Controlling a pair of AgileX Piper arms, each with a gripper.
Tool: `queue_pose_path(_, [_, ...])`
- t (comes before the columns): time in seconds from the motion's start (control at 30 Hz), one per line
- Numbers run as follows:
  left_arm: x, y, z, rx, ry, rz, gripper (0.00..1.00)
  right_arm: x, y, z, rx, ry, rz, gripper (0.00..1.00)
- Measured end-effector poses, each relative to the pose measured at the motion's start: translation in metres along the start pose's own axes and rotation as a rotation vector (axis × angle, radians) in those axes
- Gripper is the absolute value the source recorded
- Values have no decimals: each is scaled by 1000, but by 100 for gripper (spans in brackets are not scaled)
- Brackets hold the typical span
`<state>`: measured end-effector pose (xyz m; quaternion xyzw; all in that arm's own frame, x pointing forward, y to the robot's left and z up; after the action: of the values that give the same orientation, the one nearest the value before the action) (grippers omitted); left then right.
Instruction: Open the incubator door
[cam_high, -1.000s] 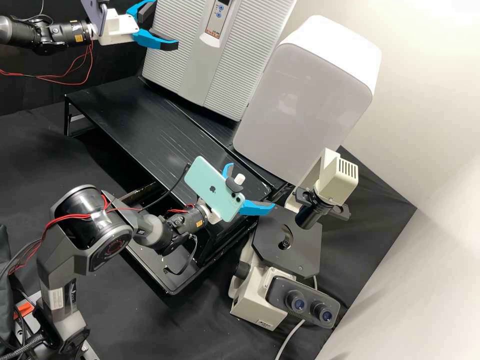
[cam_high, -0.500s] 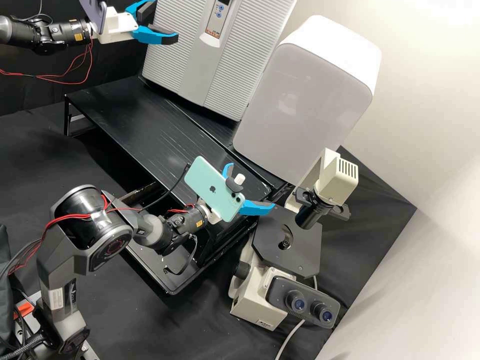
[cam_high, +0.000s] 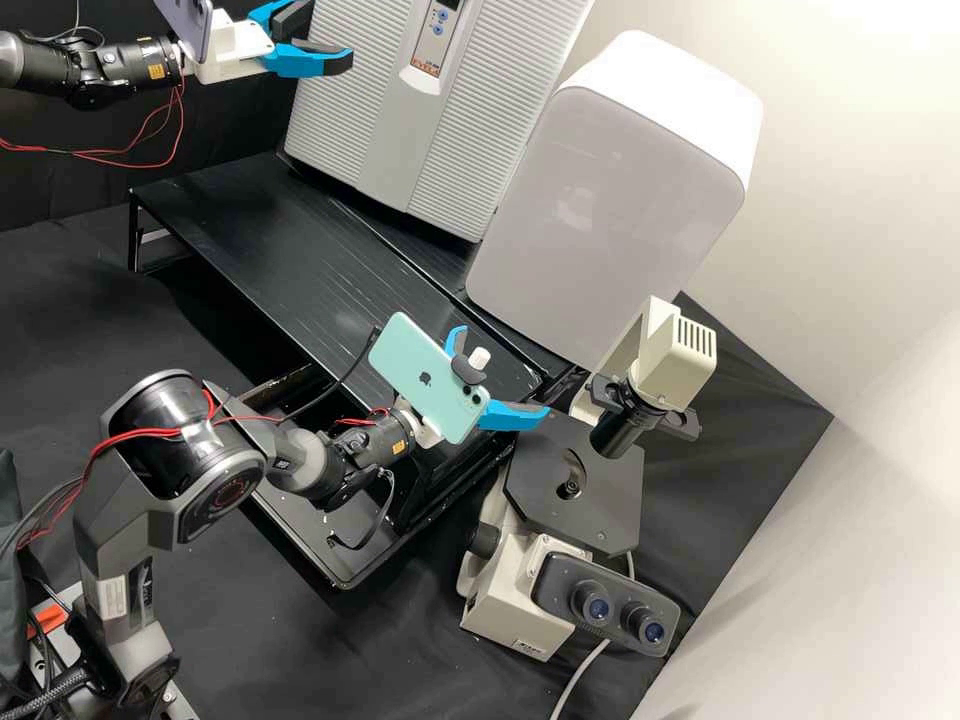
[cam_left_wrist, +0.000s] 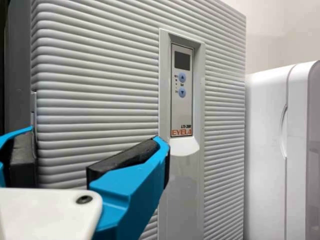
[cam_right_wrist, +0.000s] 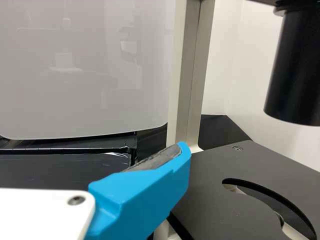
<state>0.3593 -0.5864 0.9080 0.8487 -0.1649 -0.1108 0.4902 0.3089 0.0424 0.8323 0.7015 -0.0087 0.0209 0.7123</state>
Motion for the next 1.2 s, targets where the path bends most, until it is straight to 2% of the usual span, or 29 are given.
queue_pose_path(0.53, [-1,2,-4,-30,21,13,0,0,0,0,0,0,0,100])
queue_pose_path(0.7, [-2,-2,-4,-43,26,9,0,0,0,0,0,0,0,100])
queue_pose_path(1.0, [-8,-11,9,-125,9,40,0,0,0,0,0,0,0,100])
queue_pose_path(1.2, [-15,-16,11,-134,-7,59,0,0,0,0,0,0,0,100])
